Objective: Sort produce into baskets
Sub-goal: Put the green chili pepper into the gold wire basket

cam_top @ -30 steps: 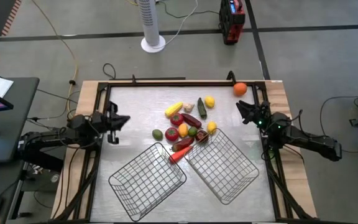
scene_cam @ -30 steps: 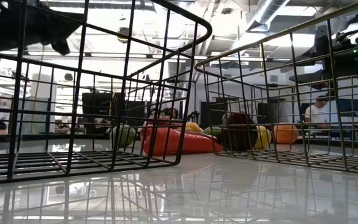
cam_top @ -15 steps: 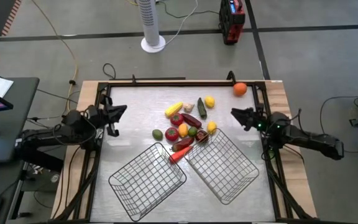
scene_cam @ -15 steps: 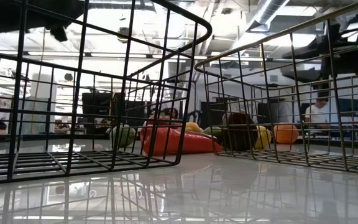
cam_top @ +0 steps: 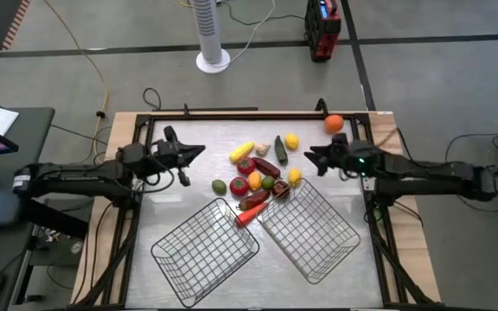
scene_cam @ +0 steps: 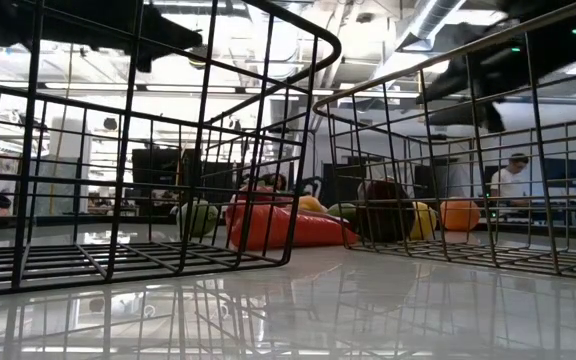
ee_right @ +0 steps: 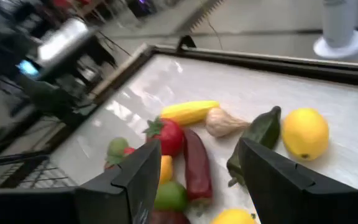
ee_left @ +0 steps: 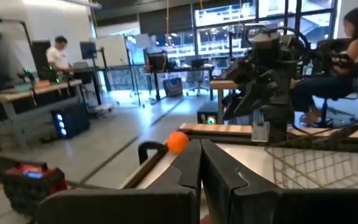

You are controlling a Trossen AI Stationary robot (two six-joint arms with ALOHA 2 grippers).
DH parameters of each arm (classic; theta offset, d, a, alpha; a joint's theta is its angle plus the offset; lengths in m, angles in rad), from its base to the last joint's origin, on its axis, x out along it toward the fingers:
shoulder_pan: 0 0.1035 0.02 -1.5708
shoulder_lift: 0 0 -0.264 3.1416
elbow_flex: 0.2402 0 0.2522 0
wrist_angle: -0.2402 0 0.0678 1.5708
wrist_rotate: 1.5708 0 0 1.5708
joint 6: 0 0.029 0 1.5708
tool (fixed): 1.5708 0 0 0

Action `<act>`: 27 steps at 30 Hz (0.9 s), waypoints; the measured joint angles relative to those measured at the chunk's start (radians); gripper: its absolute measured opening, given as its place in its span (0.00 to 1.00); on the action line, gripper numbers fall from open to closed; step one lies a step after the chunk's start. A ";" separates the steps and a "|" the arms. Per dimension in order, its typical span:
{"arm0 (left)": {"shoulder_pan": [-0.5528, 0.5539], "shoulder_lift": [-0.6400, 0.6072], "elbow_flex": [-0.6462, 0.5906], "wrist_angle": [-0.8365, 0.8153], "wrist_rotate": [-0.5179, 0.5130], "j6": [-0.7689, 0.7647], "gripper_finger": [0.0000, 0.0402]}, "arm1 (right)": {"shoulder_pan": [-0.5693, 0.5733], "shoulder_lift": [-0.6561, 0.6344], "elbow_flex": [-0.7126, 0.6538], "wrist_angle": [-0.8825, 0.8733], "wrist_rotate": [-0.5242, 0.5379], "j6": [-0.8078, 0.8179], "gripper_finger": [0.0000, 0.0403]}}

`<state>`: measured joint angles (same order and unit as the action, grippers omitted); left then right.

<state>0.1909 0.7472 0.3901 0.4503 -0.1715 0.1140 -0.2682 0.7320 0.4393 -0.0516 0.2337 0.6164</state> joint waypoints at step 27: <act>0.000 -0.035 0.037 -0.147 -0.124 0.101 0.00 | -0.147 0.980 0.703 -0.533 -0.147 -0.302 0.61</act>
<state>0.1913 0.7120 0.4274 0.3035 -0.2958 0.2153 -0.4154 1.7120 1.1426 -0.5842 0.0872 0.3144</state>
